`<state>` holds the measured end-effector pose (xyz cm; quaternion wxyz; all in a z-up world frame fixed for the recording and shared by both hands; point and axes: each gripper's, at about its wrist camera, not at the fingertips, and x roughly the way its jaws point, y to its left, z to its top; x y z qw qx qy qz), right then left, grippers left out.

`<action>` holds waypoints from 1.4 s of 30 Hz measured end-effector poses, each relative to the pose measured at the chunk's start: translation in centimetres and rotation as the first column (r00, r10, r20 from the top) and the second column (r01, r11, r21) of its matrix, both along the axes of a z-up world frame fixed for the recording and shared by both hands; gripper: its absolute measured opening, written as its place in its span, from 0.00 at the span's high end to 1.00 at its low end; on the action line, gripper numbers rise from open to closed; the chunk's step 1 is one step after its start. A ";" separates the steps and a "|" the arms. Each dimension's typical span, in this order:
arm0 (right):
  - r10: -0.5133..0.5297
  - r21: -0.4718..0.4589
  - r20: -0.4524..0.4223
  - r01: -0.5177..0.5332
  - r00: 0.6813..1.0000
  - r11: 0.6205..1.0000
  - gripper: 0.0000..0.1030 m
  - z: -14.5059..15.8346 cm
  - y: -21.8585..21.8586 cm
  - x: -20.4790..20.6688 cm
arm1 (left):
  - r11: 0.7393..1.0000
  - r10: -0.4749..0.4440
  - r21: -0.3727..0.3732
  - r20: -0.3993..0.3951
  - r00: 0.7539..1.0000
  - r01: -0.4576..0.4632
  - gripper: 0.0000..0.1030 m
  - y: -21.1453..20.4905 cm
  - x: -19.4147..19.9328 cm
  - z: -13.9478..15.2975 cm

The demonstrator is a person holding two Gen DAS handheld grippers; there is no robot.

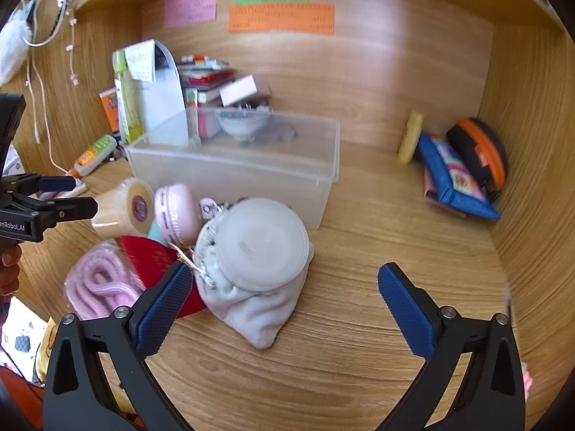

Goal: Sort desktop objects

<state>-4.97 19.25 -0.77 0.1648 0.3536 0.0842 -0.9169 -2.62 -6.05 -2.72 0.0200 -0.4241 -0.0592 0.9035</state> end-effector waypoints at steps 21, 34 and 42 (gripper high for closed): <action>0.045 -0.092 0.130 -0.033 0.991 0.995 0.05 -2.0 -0.4 -4.4 | 1.000 -0.023 0.013 0.095 0.995 0.022 0.00 2.0 -4.3 -3.0; 0.085 -0.036 0.030 -0.084 0.996 0.996 0.36 -1.0 -2.1 -3.0 | 1.000 0.008 -0.007 0.073 0.997 -0.007 0.14 2.1 -3.9 -3.4; 0.062 -0.058 -0.001 -0.062 0.998 0.996 0.36 0.2 -1.0 -2.5 | 0.999 0.054 -0.004 0.046 0.997 -0.054 0.14 0.9 -2.9 -2.7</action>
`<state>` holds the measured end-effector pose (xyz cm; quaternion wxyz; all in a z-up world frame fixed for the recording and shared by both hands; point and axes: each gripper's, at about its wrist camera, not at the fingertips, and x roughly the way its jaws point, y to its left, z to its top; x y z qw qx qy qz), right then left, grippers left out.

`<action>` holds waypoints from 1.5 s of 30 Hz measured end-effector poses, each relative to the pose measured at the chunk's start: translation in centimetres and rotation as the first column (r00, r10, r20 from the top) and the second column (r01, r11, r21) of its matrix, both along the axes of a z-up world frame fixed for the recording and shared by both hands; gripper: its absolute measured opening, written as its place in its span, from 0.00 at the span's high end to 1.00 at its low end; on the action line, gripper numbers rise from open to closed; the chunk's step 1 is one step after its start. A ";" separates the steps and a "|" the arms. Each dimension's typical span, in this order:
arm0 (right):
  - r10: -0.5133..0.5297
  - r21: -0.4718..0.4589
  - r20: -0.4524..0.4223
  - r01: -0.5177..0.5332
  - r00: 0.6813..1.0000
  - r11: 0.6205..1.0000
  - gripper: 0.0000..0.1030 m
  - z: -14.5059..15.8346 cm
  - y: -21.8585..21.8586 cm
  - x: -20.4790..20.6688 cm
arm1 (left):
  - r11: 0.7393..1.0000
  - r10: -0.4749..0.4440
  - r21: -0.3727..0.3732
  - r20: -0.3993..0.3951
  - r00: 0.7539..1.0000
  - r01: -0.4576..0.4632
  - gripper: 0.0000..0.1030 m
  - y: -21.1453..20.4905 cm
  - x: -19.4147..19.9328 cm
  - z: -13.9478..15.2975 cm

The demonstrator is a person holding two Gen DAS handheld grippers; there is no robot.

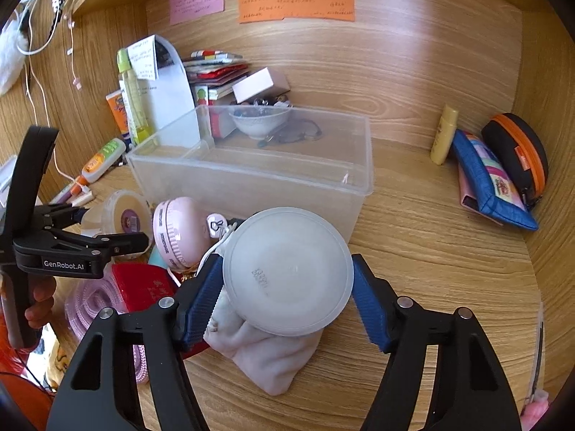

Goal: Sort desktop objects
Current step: 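Carry the white disc into the clear bin and open the right gripper while the left lifts the jar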

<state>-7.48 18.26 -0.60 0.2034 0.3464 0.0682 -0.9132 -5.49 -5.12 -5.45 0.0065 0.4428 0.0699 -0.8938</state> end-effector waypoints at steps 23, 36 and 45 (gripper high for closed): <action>-0.020 -0.039 -0.122 0.016 0.992 0.999 0.36 5.8 0.6 -4.9 | 0.998 0.009 -0.052 -0.240 0.971 -0.022 0.19 -1.3 -1.4 8.4; -0.010 -0.042 -0.023 0.009 1.000 0.999 0.36 3.4 -1.1 -9.8 | 0.998 -0.034 -0.065 -0.154 0.988 0.024 0.93 -1.4 -7.0 6.0; -0.005 -0.029 0.039 0.006 0.999 1.000 0.36 2.6 -1.9 -12.0 | 0.993 0.008 -0.111 -0.268 0.963 -0.039 0.28 -3.9 -0.5 7.4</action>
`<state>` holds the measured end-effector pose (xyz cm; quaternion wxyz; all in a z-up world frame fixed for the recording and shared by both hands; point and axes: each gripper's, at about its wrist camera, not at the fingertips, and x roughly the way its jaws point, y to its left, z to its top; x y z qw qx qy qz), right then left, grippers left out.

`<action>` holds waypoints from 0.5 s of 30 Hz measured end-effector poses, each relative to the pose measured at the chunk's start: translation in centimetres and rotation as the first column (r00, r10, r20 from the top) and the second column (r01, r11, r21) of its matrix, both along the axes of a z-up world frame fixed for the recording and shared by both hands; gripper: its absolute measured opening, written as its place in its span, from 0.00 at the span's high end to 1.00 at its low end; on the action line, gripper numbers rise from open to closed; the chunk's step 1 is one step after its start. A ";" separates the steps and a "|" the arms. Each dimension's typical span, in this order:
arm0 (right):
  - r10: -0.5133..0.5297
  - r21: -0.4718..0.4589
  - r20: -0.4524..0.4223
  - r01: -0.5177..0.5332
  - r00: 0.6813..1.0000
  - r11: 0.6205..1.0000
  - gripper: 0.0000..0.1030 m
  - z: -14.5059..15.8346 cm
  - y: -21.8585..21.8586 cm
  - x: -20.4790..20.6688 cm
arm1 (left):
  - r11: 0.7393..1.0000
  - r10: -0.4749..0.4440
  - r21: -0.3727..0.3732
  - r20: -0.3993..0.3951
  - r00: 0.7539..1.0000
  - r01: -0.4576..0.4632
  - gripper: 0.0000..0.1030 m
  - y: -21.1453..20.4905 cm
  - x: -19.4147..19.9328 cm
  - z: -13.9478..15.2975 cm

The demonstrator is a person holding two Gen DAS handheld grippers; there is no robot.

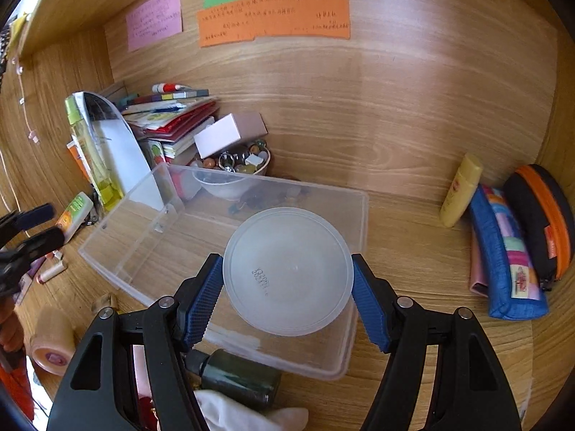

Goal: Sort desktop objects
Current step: 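Carry the white disc into the clear bin and open the right gripper while the left lifts the jar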

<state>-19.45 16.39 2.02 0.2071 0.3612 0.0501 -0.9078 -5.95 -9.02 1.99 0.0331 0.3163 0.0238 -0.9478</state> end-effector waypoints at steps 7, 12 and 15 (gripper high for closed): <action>0.004 0.025 0.039 -0.005 0.999 1.000 0.36 -0.8 -0.8 -0.8 | 0.996 -0.078 -0.036 0.082 0.994 0.081 0.14 -0.1 3.9 -1.4; -0.012 0.088 0.059 0.007 0.998 0.996 0.36 -1.7 -1.6 -1.9 | 0.988 -0.154 -0.003 0.166 0.974 0.157 0.11 1.2 3.6 -4.3; -0.012 0.121 0.083 0.002 0.997 0.993 0.36 -2.2 -2.2 -2.6 | 0.983 -0.183 0.040 0.206 0.961 0.179 0.07 1.8 2.3 -5.7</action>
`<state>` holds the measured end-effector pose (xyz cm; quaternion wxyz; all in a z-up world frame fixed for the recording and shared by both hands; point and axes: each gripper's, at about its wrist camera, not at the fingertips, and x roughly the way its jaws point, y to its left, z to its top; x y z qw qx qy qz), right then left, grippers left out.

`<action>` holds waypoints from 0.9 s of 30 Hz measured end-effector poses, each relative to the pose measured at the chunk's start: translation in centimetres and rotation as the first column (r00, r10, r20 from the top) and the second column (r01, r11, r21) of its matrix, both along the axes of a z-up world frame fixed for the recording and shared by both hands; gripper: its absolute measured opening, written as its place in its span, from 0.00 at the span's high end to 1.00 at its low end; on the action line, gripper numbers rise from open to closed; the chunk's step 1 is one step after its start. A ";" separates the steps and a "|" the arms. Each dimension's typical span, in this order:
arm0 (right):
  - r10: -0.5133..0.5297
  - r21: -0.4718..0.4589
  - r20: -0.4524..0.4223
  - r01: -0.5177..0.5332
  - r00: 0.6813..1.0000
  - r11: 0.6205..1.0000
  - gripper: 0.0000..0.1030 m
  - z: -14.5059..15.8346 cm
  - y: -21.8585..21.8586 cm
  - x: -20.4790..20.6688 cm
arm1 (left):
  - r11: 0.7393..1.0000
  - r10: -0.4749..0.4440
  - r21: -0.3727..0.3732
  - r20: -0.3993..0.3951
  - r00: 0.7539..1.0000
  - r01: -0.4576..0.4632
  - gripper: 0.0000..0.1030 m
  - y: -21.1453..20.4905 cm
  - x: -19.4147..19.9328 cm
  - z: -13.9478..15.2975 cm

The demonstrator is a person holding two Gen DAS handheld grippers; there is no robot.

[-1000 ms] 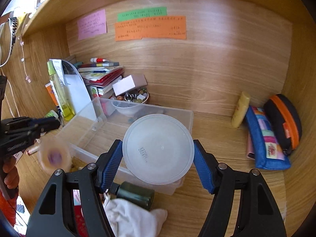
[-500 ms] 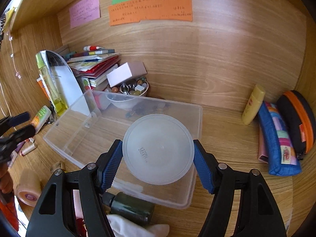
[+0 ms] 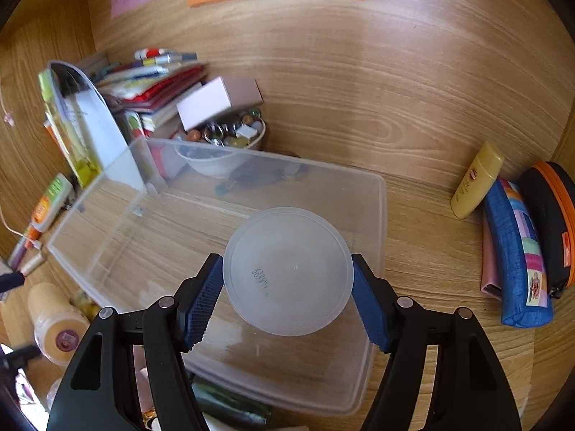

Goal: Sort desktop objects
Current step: 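Carry the white disc into the clear bin and open the right gripper while the left lifts the jar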

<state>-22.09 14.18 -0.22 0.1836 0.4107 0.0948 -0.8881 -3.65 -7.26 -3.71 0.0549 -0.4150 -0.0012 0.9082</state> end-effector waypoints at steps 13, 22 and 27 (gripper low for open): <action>0.031 0.072 0.072 -0.037 0.997 0.997 0.36 -1.6 -2.0 -1.6 | 0.993 -0.027 0.119 0.128 0.991 0.011 0.08 0.4 -3.8 -3.3; 0.041 0.119 0.125 -0.056 0.991 0.991 0.35 -2.0 -3.2 -2.4 | 0.998 -0.026 0.067 0.077 0.997 0.021 0.16 1.3 -3.1 -2.8; 0.042 0.151 0.148 -0.064 0.988 0.986 0.35 -2.1 -3.6 -2.7 | 0.997 0.027 0.073 0.042 0.999 -0.030 0.16 0.0 -2.6 -2.3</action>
